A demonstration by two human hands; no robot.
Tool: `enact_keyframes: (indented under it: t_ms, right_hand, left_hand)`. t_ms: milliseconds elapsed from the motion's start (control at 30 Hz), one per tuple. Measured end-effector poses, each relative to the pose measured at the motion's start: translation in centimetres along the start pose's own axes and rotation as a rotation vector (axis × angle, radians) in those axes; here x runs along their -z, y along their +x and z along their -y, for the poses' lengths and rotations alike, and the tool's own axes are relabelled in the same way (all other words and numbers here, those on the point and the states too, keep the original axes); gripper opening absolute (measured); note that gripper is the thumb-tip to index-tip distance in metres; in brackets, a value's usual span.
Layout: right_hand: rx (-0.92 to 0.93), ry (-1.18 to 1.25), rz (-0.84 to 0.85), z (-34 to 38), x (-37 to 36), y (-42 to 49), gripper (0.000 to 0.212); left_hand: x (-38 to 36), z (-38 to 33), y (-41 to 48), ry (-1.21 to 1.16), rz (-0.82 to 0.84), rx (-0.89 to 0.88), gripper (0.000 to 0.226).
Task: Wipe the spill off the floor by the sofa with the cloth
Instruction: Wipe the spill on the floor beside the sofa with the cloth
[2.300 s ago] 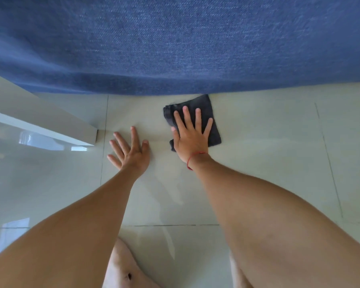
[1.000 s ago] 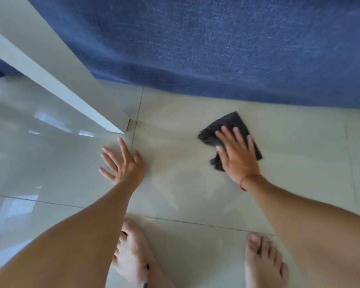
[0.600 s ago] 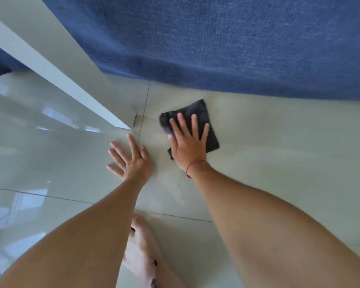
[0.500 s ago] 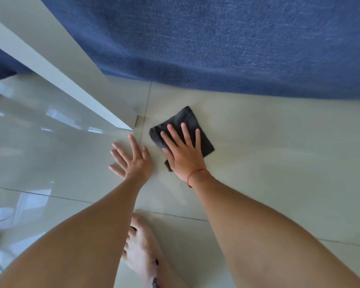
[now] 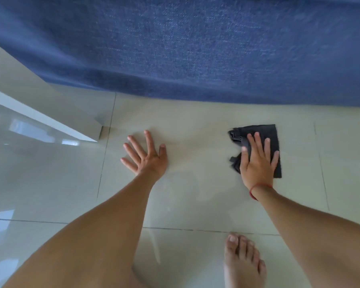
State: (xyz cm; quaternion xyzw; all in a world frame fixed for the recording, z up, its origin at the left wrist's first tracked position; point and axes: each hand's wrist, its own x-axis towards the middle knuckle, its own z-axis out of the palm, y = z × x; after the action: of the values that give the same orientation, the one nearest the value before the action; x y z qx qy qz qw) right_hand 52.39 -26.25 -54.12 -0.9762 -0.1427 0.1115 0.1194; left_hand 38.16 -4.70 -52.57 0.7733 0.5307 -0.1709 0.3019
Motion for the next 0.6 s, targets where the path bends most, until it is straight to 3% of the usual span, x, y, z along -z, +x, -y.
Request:
enact_keyframes:
  t_ms: [233,400,467,533,600]
  right_hand:
    - [-0.089,0.055,-0.035,6.6,-1.7,2.9,0.051]
    - [0.143,0.064,0.096,12.8,-3.3,-0.4,0.052]
    - [0.192,0.101,0.159,14.0,-3.8,-2.6,0.054]
    - [0.210,0.186,0.180,13.6,-3.4,-3.0,0.056]
    - [0.185,0.287,0.053,12.1,-2.3,-2.0,0.052]
  left_hand:
    - [0.3,-0.2,0.0,0.052,0.046,0.022,0.064]
    - [0.6,-0.1,-0.1,0.016,0.051,0.017,0.063]
    - [0.8,-0.1,-0.3,-0.051,-0.066,-0.004,0.058]
    - [1.1,-0.4,-0.6,-0.092,-0.287,-0.063,0.047]
    - [1.5,-2.0,-0.9,-0.082,-0.346,-0.132,0.049]
